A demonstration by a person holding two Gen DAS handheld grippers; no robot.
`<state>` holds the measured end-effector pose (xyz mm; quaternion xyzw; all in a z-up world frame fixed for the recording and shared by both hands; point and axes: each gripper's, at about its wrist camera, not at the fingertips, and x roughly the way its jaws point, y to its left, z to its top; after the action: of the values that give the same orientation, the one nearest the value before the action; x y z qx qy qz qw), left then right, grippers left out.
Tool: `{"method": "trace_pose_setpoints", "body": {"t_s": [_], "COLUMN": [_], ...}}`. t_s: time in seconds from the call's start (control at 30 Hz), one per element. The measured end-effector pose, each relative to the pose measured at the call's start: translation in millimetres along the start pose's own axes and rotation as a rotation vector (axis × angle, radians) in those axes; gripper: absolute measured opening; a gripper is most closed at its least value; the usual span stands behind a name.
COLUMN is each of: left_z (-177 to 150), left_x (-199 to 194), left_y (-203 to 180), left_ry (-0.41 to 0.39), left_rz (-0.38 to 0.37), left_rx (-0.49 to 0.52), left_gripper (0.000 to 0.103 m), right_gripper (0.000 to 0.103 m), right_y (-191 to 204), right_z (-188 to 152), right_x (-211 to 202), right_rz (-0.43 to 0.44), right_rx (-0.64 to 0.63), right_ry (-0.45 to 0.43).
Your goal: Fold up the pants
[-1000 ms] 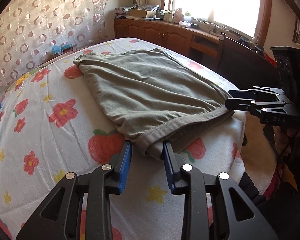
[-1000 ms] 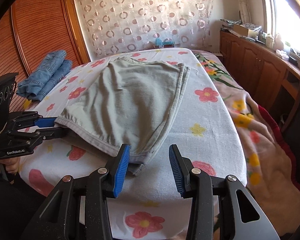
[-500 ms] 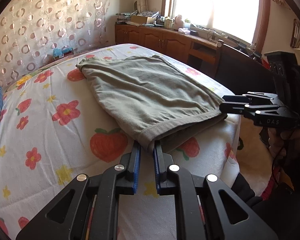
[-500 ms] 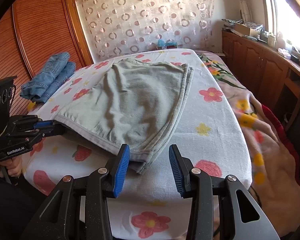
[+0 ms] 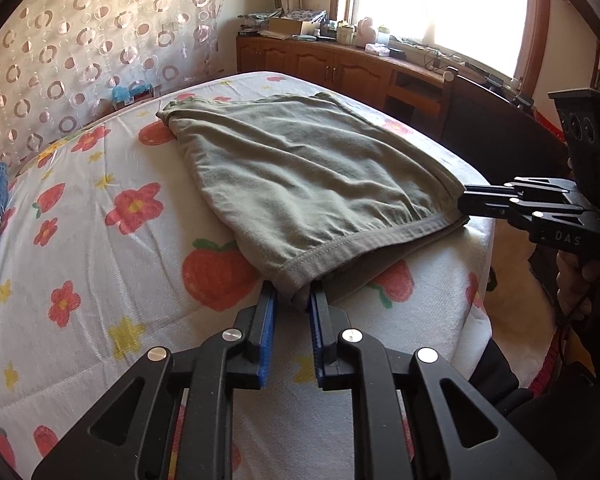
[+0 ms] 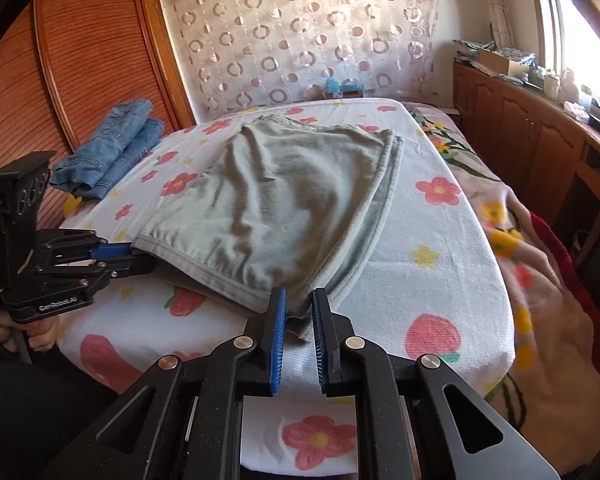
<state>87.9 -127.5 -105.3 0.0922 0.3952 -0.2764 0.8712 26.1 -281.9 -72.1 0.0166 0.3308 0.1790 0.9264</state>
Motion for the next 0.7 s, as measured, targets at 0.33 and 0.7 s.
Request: {"method": "trace_pose_setpoints", "body": {"t_s": [0.33, 0.7], "left_z": [1.7, 0.2], "left_x": [-4.6, 0.8], "left_y": [-1.6, 0.5], "left_ry": [-0.032, -0.012], "left_rz": [0.011, 0.013], "left_rx": [0.013, -0.001], "left_gripper": [0.016, 0.016], "right_gripper": [0.033, 0.034], "right_y": [-4.8, 7.9], "right_z": [2.1, 3.3], "right_x": [9.5, 14.5], "right_rz": [-0.030, -0.063], "right_rx": [0.050, -0.006], "right_ry": [0.033, 0.032]}}
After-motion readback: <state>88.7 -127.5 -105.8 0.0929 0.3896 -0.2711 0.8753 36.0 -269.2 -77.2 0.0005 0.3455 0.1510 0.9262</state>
